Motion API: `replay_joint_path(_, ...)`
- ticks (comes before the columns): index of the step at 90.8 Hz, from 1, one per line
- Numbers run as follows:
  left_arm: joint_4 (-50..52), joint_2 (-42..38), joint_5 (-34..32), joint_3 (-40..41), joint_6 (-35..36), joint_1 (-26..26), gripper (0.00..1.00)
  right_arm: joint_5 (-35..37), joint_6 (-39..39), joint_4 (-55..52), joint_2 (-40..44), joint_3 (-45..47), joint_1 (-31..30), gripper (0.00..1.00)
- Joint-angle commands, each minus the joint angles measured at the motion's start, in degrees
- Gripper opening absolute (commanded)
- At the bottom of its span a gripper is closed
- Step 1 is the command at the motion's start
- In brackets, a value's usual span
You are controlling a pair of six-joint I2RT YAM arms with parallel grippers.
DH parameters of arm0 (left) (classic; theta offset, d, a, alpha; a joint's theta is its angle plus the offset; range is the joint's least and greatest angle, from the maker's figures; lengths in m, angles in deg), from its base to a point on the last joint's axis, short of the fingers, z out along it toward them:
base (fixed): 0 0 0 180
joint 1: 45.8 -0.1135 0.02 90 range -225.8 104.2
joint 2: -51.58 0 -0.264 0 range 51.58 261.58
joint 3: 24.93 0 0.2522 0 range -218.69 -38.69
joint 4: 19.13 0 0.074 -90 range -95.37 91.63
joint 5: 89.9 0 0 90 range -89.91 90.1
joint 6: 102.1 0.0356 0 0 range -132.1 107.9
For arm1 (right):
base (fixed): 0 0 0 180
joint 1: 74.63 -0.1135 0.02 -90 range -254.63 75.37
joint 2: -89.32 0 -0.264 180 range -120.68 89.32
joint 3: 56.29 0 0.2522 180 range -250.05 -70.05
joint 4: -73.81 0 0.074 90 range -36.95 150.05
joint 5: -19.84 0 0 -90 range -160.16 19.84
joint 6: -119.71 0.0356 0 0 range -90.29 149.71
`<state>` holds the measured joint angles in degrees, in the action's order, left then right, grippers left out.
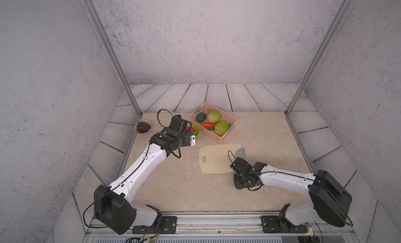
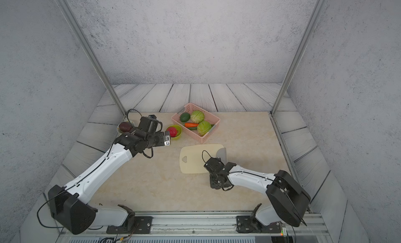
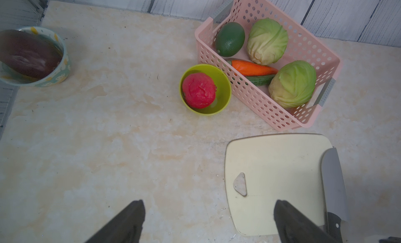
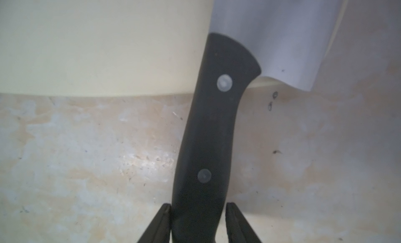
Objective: Align the knife with the edge of the cutting board
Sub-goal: Adjust the knife at the edge of the cutting board.
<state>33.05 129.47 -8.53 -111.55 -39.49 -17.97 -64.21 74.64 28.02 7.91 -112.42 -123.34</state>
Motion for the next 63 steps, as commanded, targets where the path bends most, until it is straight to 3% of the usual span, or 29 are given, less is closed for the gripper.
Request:
replay_joint_path(1, 0.87, 0.42, -0.66, -0.97, 0.24, 0.29, 0.98, 1.41, -0.57, -1.71, 0.99, -0.83, -0.2, 0.45)
replay_joint_path(21, 0.9, 0.6, -0.77, -0.97, 0.31, 0.3, 0.98, 1.86, -1.08, -2.39, 1.28, -0.7, -0.25, 0.45)
replay_joint_path(40, 0.99, 1.12, -0.96, -1.02, 0.35, 0.29, 0.98, 1.67, -1.95, -1.6, -0.36, -1.77, -0.2, 0.56)
replay_joint_path(63, 1.12, 1.51, -1.15, -1.06, 0.41, 0.38, 0.98, 1.15, -3.49, 0.03, -2.9, -3.08, 1.9, 0.57)
